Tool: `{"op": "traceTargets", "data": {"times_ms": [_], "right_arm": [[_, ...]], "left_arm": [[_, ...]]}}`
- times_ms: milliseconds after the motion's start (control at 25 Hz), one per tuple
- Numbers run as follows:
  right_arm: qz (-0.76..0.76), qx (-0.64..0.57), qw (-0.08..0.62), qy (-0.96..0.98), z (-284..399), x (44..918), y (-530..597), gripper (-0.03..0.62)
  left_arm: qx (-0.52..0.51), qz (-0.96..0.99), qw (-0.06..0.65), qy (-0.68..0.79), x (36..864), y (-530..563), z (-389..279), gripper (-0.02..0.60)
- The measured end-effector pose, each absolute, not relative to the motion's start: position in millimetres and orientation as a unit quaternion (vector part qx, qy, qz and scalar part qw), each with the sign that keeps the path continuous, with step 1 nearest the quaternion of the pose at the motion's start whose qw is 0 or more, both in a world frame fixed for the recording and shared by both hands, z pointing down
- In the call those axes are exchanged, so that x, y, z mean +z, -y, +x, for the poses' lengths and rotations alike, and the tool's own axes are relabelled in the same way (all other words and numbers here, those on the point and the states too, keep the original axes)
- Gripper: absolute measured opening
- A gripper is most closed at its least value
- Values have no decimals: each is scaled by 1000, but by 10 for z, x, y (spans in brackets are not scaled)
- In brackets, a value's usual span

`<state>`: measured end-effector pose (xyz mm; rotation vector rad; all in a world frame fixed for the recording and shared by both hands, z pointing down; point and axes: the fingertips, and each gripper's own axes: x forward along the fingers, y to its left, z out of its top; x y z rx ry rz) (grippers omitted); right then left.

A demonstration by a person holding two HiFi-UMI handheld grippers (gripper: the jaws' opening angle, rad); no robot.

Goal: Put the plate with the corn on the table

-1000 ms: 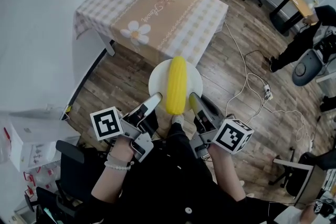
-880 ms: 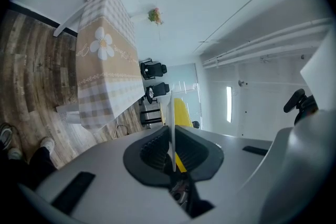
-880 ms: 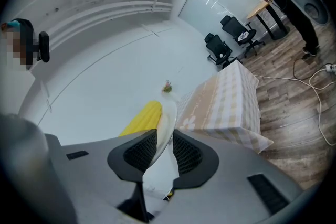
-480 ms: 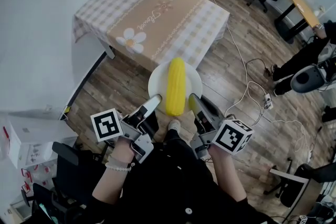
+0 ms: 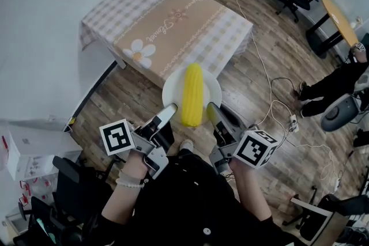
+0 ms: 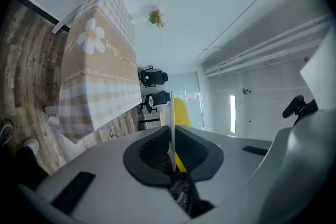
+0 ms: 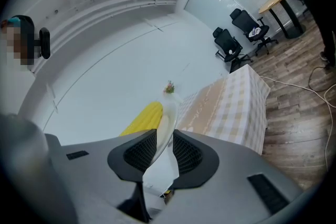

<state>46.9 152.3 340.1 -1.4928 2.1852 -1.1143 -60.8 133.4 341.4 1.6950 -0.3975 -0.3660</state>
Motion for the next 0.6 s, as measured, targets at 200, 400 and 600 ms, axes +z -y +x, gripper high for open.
{"op": "traceTargets", "data": {"times_ms": [200,400,600], "right_arm": [[-503,-387,129,-762,722,3405,-1294,126],[-496,-390,126,-766,863,3429,-1144,126],[-494,-390,125,-767,1008,3464,-1063,126]], "left_arm": [[-170,737,627,185,3414,-1139,-359,31],[-175,733,628,194,3429,-1011,-217,31],[-176,732,628,196,3469,-933,-78,31]]}}
